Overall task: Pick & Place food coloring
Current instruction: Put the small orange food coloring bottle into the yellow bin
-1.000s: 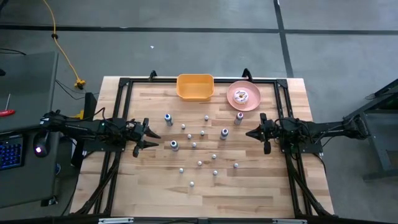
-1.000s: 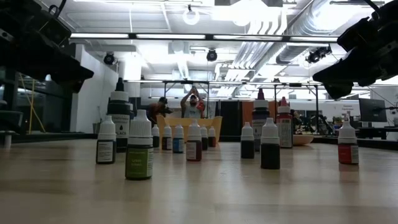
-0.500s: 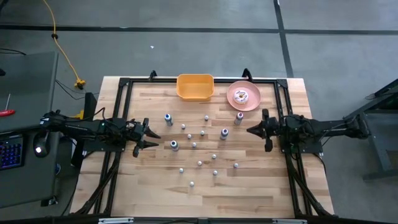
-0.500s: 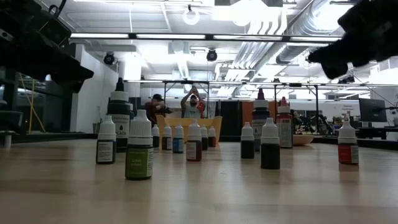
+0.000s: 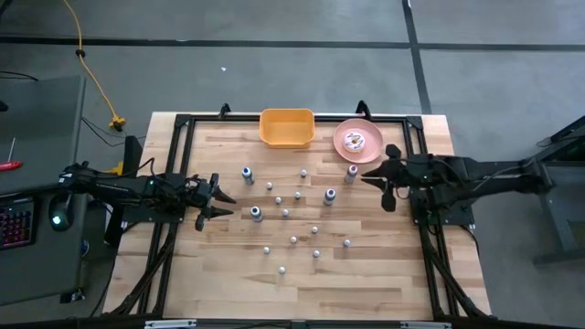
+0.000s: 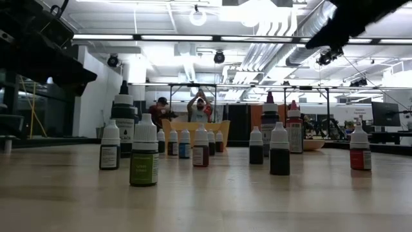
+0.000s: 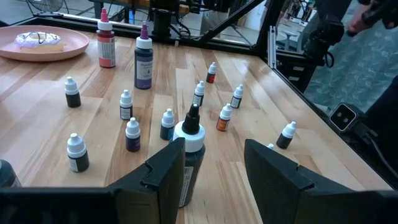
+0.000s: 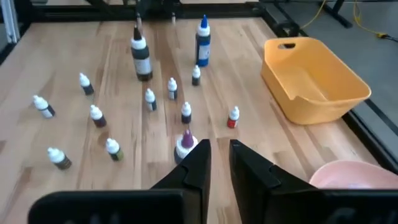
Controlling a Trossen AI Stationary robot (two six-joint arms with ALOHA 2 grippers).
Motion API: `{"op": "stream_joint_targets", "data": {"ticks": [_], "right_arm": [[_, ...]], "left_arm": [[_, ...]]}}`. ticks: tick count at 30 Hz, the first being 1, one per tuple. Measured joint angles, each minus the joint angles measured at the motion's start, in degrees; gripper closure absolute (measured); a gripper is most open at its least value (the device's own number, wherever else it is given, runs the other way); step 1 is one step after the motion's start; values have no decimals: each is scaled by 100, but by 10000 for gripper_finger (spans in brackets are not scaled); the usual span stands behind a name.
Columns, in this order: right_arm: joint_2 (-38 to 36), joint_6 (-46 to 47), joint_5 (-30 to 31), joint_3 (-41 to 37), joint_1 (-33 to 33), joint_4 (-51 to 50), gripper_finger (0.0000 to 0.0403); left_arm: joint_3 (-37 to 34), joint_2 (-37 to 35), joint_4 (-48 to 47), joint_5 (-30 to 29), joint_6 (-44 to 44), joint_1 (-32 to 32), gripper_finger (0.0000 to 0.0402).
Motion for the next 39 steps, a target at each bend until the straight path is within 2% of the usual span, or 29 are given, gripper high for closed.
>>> {"op": "stream_joint_targets", "data": {"ticks": [6, 12, 15, 25, 32, 39], "right_arm": [[932, 9, -32, 1133, -2, -622, 349], [1912, 794, -347, 2413, 21, -2663, 350], [2261, 1355, -565, 2808, 156, -3329, 349], [2824, 2455, -1292, 2741, 861, -3567, 345], [3184, 2946, -1425, 2671, 1446, -3563, 345], [3653, 2787, -1350, 2671, 2130, -3563, 345]], "left_arm": [[0, 0, 0, 0, 0, -2, 238], [-2, 0, 0, 0, 0, 0, 238], [-2, 2, 1, 0, 1, -1, 238], [-2, 2, 0, 0, 0, 0, 238], [-2, 1, 1, 0, 1, -2, 238], [-2, 2, 2, 0, 2, 0, 238]]}}
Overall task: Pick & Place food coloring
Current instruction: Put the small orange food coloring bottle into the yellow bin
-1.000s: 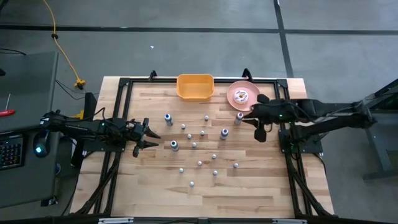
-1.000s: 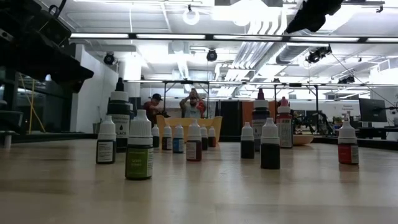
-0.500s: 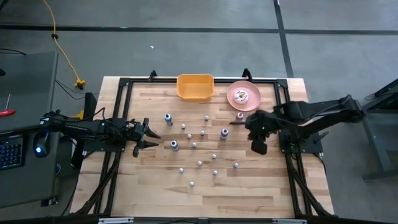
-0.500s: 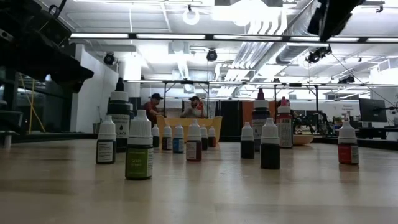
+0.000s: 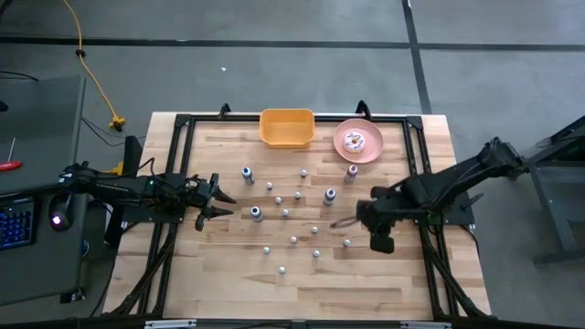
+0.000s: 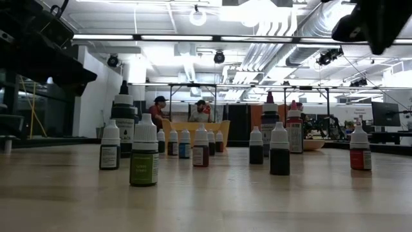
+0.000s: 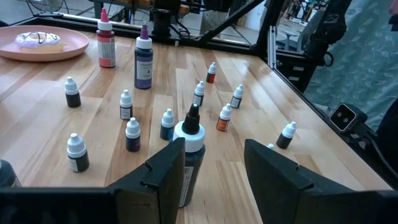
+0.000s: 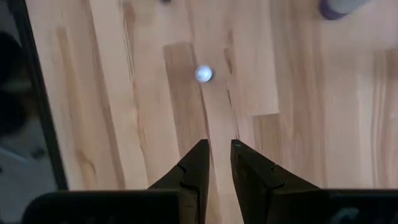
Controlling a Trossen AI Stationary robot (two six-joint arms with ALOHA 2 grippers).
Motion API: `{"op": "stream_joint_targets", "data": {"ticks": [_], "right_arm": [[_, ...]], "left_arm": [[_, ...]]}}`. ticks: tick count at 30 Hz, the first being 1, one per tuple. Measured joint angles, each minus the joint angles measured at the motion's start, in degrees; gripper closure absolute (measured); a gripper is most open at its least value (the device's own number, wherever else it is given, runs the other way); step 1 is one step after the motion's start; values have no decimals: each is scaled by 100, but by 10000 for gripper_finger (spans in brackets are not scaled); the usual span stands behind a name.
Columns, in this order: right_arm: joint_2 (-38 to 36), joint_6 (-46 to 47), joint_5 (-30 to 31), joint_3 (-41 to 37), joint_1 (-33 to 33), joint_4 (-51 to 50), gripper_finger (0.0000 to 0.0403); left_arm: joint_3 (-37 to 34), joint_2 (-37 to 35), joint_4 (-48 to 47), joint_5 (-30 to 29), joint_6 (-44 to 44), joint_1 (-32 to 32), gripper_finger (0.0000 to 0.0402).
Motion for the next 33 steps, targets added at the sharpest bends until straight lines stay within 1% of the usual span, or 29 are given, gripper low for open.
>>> {"op": "stream_joint_targets", "data": {"ticks": [4, 7, 11, 20, 29, 31, 33], "right_arm": [[357, -409, 101, 0, 291, 101, 345], [690, -528, 125, -2, 379, 461, 345], [1092, -630, 355, -2, 431, 853, 345], [1554, -209, 340, -4, 178, 1417, 345], [1744, 219, 227, -4, 99, 1412, 344], [1740, 319, 229, -4, 99, 1405, 336], [1740, 367, 269, -4, 103, 1374, 318]], "left_arm": [[1, -1, -2, 0, -2, -2, 238], [1, 0, -1, 0, -1, -1, 238], [2, 0, -2, 0, -2, -2, 238], [2, -2, -1, 0, -2, 0, 238], [1, -1, -2, 0, -1, -1, 238], [1, -1, 0, 0, -2, 0, 238], [2, 0, -2, 0, -1, -1, 238]]}}
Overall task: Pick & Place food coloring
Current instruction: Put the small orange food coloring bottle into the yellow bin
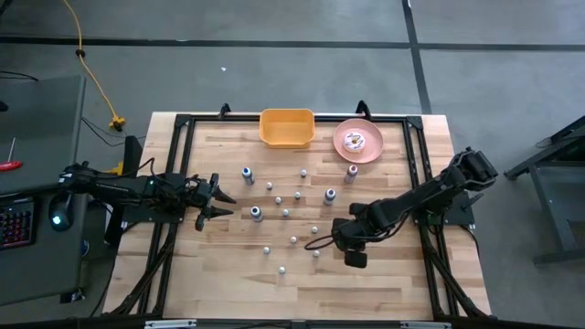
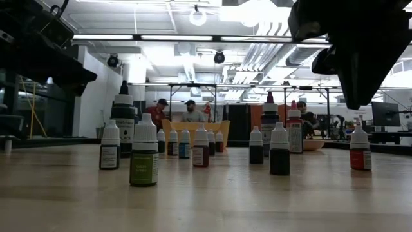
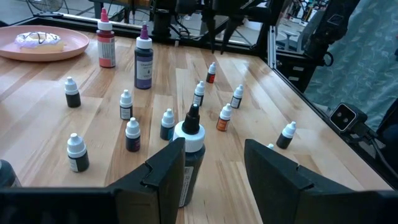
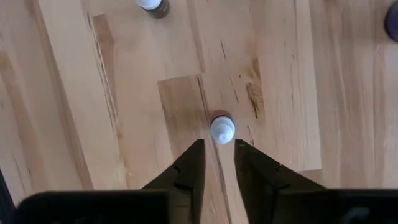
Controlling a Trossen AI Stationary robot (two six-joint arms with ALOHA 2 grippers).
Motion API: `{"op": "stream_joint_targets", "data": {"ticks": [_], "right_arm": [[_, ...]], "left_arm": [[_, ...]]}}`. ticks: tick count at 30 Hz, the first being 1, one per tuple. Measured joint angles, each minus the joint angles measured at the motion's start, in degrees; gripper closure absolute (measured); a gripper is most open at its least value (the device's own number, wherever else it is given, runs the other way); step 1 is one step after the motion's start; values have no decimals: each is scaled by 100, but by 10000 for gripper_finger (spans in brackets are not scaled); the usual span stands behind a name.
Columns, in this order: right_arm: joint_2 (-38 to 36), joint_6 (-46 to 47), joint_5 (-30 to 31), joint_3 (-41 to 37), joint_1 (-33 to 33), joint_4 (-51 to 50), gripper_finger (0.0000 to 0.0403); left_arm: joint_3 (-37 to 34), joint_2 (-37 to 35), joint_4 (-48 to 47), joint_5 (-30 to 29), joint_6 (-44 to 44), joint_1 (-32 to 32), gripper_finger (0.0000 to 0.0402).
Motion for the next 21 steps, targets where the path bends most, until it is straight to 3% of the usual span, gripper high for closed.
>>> {"op": "stream_joint_targets", "data": {"ticks": [4, 9, 21], "right_arm": [[-4, 6, 262, 0, 40, -61, 263], [21, 11, 1054, 0, 101, -293, 203], [24, 1545, 48, 0, -38, -284, 188]], "left_arm": [[0, 0, 0, 0, 1, 1, 238], [-2, -2, 0, 0, -1, 1, 238], [-1, 0, 0, 0, -1, -1, 238]]}}
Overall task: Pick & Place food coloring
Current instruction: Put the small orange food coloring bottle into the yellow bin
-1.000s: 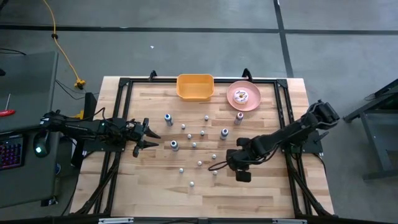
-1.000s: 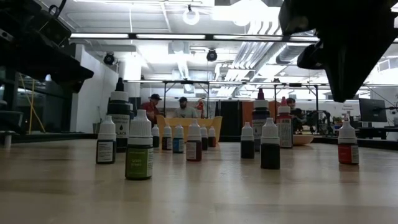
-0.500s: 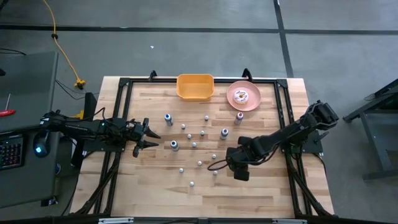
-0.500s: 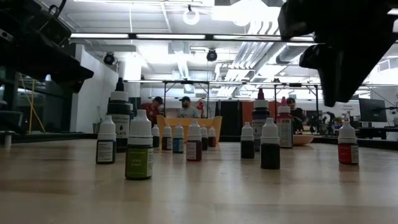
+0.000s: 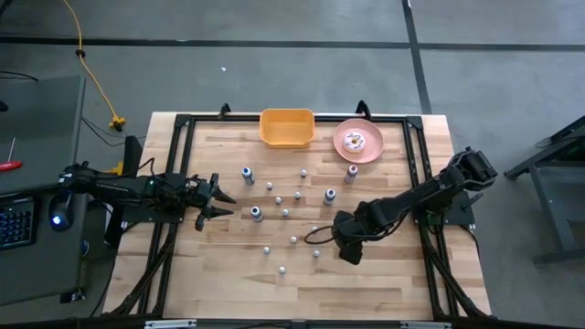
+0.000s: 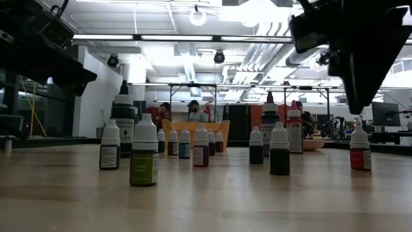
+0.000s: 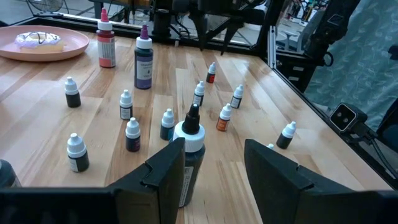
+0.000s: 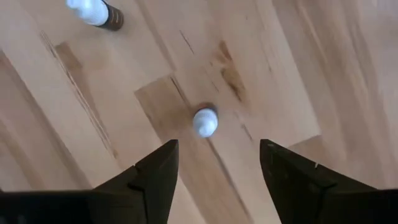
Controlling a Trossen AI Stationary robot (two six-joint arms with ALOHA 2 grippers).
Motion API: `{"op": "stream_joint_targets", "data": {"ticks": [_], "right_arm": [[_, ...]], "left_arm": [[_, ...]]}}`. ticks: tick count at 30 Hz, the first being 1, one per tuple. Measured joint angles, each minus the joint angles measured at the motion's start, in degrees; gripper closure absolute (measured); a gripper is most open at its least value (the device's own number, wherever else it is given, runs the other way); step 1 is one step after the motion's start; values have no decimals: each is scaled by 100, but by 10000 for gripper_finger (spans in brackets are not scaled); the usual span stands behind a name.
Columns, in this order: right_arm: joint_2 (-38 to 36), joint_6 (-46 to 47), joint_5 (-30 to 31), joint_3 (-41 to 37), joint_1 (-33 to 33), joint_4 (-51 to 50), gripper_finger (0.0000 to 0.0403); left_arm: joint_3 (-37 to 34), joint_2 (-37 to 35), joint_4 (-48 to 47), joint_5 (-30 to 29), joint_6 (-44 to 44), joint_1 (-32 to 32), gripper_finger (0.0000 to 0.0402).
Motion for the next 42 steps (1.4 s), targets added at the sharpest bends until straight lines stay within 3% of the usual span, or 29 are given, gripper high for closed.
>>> {"op": "stream_joint_targets", "data": {"ticks": [10, 17, 22, 42], "right_arm": [[168, 1448, -146, 0, -221, 64, 189], [530, 2588, -835, 0, -371, 399, 189], [715, 3120, -687, 0, -372, 544, 189], [721, 3590, -528, 0, -396, 329, 190]], "left_arm": [[-1, 0, 1, 0, 1, 1, 238], [-2, -1, 1, 0, 0, 1, 238], [-2, 0, 0, 0, 1, 2, 238], [0, -1, 0, 0, 2, 1, 238]]}}
